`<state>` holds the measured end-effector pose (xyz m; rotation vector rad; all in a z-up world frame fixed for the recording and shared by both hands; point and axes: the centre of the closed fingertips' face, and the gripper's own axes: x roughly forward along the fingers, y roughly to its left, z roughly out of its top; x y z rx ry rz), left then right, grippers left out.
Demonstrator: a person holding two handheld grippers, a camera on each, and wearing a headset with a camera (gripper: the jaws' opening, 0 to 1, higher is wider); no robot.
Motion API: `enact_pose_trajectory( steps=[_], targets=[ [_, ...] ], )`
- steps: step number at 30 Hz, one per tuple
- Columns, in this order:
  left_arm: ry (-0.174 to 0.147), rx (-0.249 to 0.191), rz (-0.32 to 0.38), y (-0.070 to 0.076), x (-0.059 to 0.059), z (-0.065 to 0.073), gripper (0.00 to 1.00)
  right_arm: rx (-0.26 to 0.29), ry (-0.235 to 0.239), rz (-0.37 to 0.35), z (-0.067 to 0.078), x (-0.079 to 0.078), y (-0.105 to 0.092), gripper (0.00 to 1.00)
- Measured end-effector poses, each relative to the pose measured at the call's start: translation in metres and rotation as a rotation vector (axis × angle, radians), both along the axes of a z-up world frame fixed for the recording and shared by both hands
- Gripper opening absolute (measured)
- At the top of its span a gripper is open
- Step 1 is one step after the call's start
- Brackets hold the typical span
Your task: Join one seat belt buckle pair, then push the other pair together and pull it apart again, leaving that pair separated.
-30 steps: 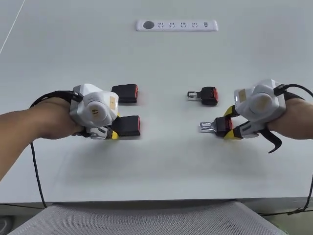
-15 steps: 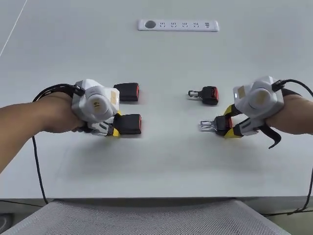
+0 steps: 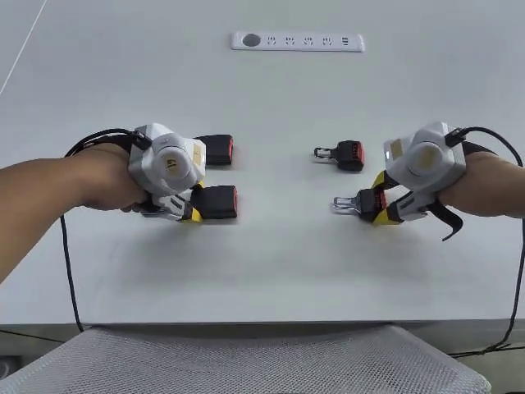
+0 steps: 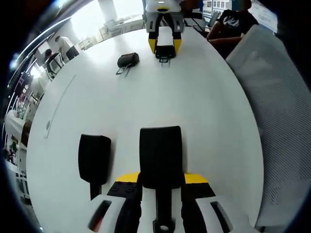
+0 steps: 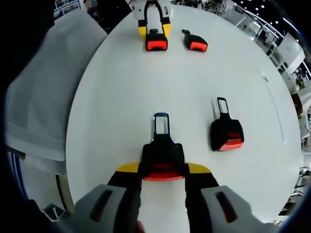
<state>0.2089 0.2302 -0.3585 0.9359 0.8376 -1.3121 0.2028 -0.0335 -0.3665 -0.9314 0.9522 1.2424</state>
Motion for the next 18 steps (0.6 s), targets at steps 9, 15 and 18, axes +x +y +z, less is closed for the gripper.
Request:
enact_pose_trajectory(
  steps=[9, 15, 18],
  targets=[
    [-0.004, 0.011, 0.002, 0.0, -0.001, 0.0, 0.32, -0.001, -0.024, 0.029, 0.001, -0.003, 0.017, 0.34],
    [-0.006, 0.015, 0.001, 0.0, -0.001, 0.0, 0.31, 0.03, -0.023, 0.032, 0.0, -0.005, 0.039, 0.34],
    [-0.01, 0.012, -0.007, 0.0, -0.001, 0.0, 0.32, 0.052, -0.017, 0.018, 0.0, -0.005, 0.05, 0.34]
  ],
)
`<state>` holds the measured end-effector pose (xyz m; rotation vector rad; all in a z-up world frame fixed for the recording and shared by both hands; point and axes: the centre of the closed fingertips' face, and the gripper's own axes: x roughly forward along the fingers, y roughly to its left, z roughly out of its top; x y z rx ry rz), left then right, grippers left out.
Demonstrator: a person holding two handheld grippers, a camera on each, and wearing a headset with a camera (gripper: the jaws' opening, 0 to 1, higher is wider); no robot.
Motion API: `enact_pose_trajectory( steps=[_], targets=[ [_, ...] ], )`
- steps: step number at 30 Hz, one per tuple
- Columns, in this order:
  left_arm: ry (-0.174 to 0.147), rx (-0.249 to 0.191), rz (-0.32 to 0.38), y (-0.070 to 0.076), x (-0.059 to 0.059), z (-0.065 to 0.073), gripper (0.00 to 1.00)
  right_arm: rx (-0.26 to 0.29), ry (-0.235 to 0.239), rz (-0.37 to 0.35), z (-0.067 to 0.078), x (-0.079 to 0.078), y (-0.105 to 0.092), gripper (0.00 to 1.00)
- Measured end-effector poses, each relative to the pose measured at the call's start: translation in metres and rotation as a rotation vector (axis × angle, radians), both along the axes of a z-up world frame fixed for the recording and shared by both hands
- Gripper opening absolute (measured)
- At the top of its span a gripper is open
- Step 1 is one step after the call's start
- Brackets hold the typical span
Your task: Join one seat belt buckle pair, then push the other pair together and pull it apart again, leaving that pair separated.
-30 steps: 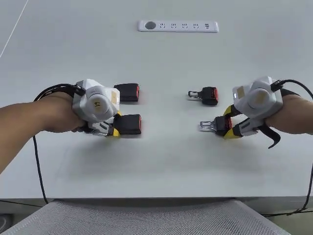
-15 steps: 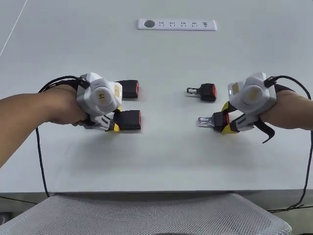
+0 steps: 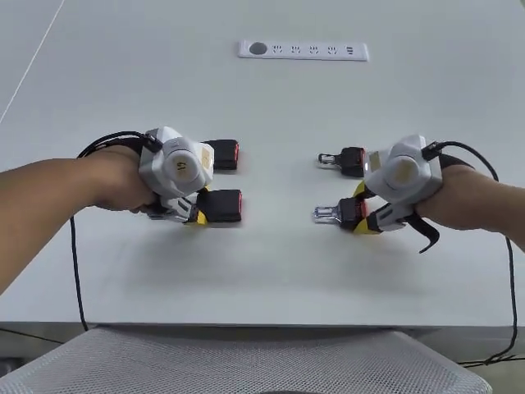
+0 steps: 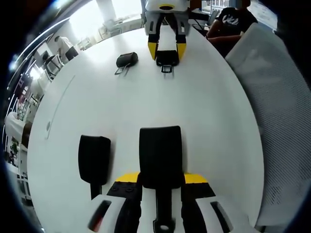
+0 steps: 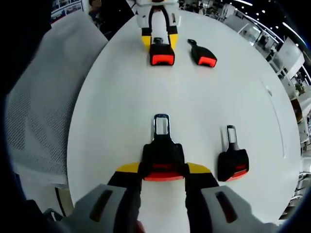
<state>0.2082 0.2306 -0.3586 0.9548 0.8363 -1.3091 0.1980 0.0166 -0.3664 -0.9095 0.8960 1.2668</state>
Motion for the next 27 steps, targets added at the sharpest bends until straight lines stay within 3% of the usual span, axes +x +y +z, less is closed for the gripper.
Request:
enact_pose_trajectory(
  steps=[8, 14, 19, 27],
  targets=[
    [0.004, -0.003, -0.002, -0.001, -0.001, 0.001, 0.32, 0.042, 0.002, 0.009, -0.003, 0.007, 0.031, 0.34],
    [0.004, 0.001, 0.001, -0.001, 0.0, 0.0, 0.32, 0.042, 0.002, 0.044, -0.004, 0.013, 0.051, 0.34],
    [0.005, -0.002, -0.001, -0.001, -0.001, 0.001, 0.32, 0.09, 0.008, 0.006, -0.005, 0.02, 0.069, 0.34],
    [0.012, -0.006, -0.004, -0.001, -0.002, 0.002, 0.32, 0.102, 0.004, 0.027, -0.006, 0.02, 0.094, 0.34]
  ],
)
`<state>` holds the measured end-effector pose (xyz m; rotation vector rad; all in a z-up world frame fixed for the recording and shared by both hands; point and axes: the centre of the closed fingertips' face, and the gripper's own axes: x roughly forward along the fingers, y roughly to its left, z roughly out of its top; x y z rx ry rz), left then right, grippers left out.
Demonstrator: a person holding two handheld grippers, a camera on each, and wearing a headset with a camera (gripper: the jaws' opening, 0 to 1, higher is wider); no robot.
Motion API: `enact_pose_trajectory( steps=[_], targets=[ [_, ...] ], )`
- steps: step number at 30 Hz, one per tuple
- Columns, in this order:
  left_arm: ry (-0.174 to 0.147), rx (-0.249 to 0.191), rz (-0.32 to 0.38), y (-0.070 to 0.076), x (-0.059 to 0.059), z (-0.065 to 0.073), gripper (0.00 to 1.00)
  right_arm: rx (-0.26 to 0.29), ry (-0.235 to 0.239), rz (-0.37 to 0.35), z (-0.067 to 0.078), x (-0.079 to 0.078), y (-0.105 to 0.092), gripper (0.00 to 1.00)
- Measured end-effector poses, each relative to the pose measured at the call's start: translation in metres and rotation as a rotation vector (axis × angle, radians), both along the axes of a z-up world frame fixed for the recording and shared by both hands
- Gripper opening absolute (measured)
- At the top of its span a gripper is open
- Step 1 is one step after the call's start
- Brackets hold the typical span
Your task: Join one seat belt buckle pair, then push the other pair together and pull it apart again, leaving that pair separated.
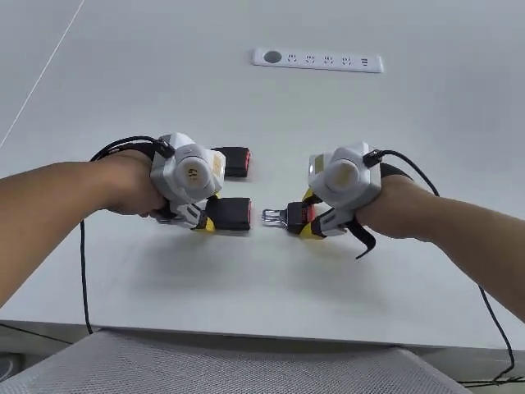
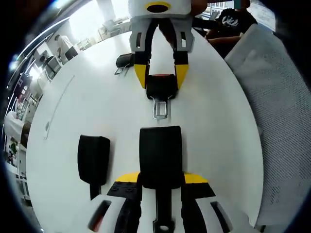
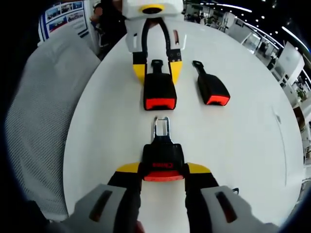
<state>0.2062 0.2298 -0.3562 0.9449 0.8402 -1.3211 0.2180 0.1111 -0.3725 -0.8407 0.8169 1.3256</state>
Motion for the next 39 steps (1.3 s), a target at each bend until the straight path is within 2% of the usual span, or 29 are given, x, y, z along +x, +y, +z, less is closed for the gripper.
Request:
enact_pose_trajectory(
  steps=[5, 10, 18, 25, 28, 36, 39],
  targets=[
    [0.001, 0.0, -0.003, 0.001, 0.004, -0.005, 0.32, 0.001, 0.002, -0.007, 0.0, -0.001, 0.008, 0.34],
    [-0.003, -0.001, -0.008, 0.003, 0.012, -0.013, 0.32, -0.024, -0.002, 0.009, 0.0, -0.001, 0.012, 0.34],
    [0.003, 0.005, -0.002, 0.004, 0.017, -0.019, 0.31, -0.052, -0.001, 0.03, -0.001, -0.002, 0.017, 0.34],
    [-0.009, 0.0, -0.001, 0.004, 0.017, -0.02, 0.31, -0.035, -0.03, 0.026, 0.0, -0.002, 0.018, 0.34],
    [-0.008, 0.001, -0.004, 0.004, 0.018, -0.02, 0.31, -0.043, -0.064, 0.057, 0.002, -0.002, 0.022, 0.34],
    [-0.011, 0.007, -0.016, 0.002, 0.014, -0.018, 0.31, 0.004, -0.037, 0.027, 0.001, -0.002, 0.032, 0.34],
    [-0.008, 0.013, -0.019, 0.003, 0.015, -0.018, 0.31, 0.004, -0.028, 0.015, 0.0, -0.002, 0.031, 0.33]
  ],
)
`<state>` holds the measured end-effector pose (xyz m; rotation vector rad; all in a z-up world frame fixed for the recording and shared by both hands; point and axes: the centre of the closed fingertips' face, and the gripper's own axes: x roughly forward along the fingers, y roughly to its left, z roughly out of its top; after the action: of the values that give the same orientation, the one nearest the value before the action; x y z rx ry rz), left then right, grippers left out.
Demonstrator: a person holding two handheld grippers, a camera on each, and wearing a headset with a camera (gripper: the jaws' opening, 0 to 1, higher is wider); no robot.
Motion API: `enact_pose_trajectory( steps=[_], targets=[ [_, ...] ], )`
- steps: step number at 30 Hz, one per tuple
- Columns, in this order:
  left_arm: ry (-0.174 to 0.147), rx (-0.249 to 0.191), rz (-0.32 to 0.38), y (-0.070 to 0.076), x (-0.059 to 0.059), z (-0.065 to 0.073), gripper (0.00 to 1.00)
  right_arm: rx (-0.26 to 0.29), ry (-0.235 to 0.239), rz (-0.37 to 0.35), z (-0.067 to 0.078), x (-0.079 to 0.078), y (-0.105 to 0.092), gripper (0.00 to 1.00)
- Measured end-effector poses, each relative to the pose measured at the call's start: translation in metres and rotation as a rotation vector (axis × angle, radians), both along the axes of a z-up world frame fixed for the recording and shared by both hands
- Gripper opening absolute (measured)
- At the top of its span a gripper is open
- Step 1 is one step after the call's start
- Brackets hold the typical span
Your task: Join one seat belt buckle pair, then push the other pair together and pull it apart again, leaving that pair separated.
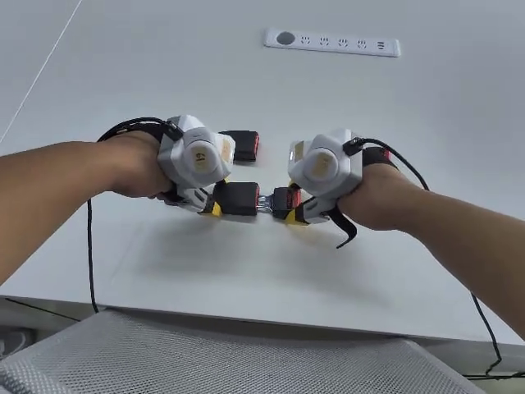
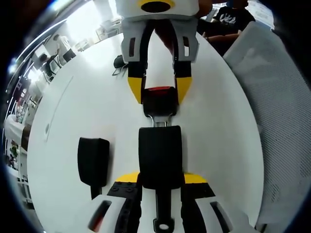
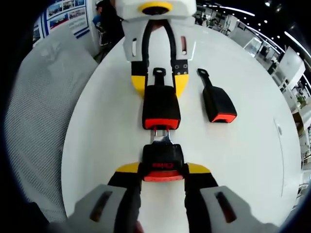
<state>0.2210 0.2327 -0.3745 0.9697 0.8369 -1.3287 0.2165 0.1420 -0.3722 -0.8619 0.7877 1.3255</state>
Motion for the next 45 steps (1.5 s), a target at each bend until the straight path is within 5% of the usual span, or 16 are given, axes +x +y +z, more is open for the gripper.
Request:
enact_pose_trajectory(
  steps=[22, 38, 45],
  targets=[
    [0.021, -0.007, -0.031, -0.002, -0.003, 0.001, 0.3, 0.052, 0.021, -0.029, 0.001, -0.002, 0.009, 0.31],
    [0.016, 0.002, -0.022, -0.003, -0.004, 0.002, 0.3, -0.017, -0.013, -0.006, 0.002, -0.004, 0.012, 0.31],
    [0.009, 0.0, -0.02, -0.002, -0.004, 0.003, 0.3, 0.0, 0.002, -0.007, 0.001, -0.003, 0.009, 0.31]
  ],
)
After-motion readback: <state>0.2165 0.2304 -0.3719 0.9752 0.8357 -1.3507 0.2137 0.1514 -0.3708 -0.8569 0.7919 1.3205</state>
